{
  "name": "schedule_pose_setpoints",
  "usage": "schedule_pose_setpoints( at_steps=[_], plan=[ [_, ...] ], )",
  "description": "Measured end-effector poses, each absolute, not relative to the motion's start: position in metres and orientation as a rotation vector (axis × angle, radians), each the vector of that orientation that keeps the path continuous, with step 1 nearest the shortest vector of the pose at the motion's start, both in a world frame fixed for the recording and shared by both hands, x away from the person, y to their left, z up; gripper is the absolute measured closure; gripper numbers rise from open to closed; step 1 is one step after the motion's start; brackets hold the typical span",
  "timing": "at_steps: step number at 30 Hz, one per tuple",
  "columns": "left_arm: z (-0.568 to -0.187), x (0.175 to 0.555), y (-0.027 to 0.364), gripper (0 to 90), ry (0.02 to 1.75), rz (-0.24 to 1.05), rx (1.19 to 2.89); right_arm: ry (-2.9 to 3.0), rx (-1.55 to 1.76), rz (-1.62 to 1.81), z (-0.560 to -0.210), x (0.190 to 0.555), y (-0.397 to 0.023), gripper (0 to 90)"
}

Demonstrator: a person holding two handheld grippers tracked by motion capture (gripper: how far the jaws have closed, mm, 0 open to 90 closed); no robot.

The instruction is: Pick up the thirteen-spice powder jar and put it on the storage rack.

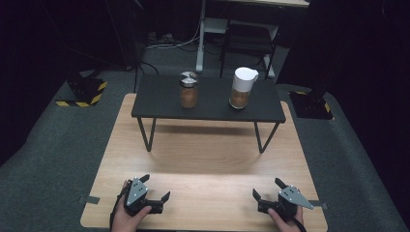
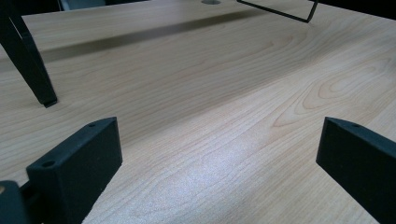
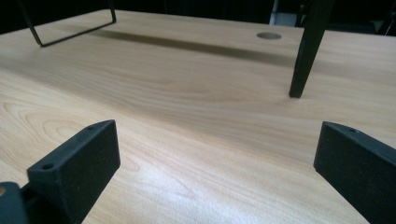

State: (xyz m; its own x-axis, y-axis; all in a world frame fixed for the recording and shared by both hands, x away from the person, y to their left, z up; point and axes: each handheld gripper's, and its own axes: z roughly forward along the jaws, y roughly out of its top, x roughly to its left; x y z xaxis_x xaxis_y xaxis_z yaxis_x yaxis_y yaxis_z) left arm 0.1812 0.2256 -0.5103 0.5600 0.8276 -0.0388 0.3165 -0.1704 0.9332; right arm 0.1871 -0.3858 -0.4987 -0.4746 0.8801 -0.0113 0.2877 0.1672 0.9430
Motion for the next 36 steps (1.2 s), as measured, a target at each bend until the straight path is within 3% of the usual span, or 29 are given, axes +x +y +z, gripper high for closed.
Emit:
schedule_pose_setpoints(
  at_steps=[36],
  plan=[
    [-0.5082, 0.1809, 0.2221, 0.5, 0.976, 0.607, 1.749, 1.893, 1.101, 1.301, -0.4962, 0.1881, -0.3851, 0.2]
  ],
)
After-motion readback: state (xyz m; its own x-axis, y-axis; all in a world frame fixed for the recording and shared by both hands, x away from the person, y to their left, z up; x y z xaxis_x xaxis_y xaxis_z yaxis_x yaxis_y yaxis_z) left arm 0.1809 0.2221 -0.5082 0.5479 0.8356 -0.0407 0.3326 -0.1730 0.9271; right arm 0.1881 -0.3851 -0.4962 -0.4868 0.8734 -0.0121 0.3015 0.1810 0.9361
